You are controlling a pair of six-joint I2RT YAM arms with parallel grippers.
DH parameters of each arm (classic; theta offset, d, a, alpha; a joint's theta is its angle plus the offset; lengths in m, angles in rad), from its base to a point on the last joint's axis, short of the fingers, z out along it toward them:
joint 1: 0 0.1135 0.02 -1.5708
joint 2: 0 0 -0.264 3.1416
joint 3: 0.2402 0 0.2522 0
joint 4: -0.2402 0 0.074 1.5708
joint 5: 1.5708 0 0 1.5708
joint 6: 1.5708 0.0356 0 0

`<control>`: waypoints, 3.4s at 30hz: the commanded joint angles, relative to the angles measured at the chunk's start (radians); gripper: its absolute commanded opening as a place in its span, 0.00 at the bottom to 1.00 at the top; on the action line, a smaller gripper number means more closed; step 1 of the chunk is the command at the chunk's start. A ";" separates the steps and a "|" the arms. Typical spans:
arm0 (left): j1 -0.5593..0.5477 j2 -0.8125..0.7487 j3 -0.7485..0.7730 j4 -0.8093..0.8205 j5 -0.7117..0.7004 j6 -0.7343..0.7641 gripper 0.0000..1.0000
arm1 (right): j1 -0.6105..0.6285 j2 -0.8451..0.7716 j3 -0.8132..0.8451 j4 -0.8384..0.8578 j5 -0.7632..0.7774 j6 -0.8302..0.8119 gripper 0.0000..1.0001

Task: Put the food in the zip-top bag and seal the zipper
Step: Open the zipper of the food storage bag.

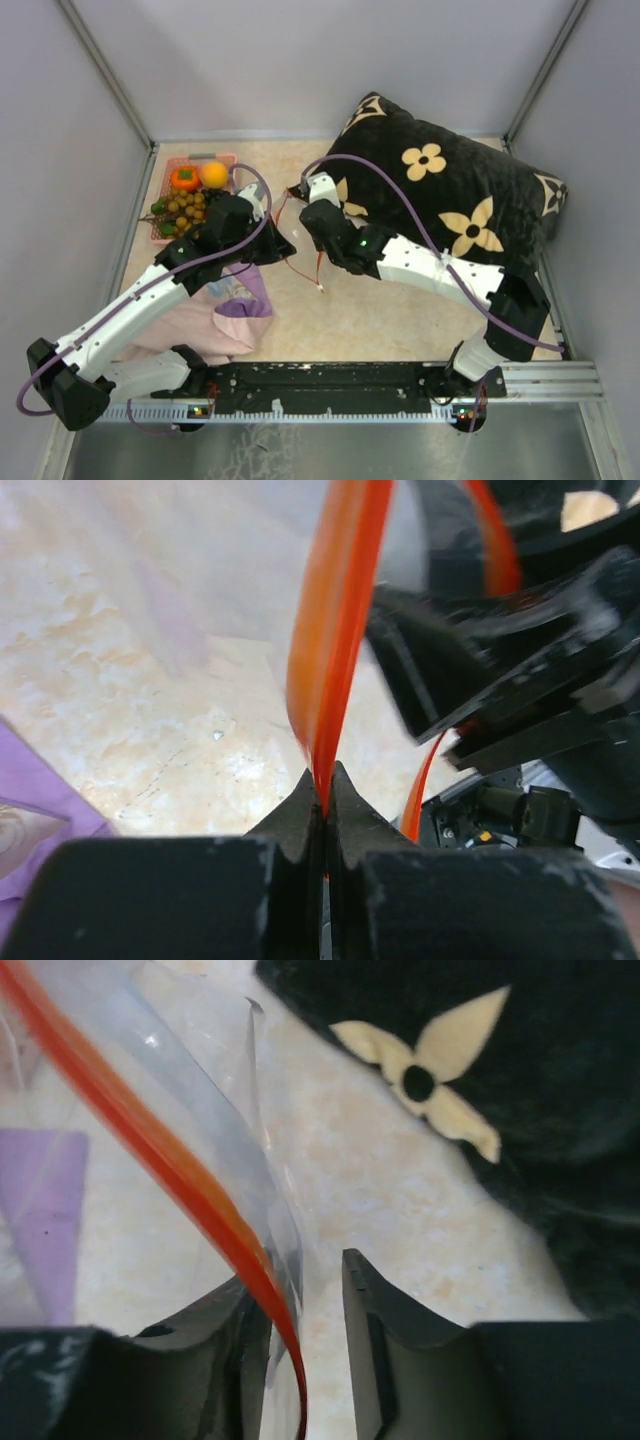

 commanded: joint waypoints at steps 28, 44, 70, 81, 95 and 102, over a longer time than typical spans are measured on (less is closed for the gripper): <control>0.014 0.067 -0.013 -0.015 -0.089 0.060 0.00 | -0.081 -0.086 0.210 -0.281 -0.194 0.037 0.58; 0.014 0.049 -0.012 0.013 -0.076 0.005 0.00 | -0.035 -0.075 0.244 -0.285 -0.323 0.137 0.80; 0.014 0.031 0.021 -0.134 -0.212 0.022 0.00 | -0.160 -0.027 0.197 -0.392 -0.199 0.146 0.82; 0.014 0.126 0.094 -0.128 -0.138 0.026 0.00 | -0.125 0.010 0.245 -0.244 -0.416 0.186 0.85; 0.014 0.140 0.085 -0.120 -0.162 0.017 0.00 | -0.116 0.021 0.290 -0.299 -0.408 0.190 0.86; 0.014 0.147 0.096 -0.121 -0.176 0.019 0.00 | -0.036 0.056 0.322 -0.411 -0.193 0.177 0.76</control>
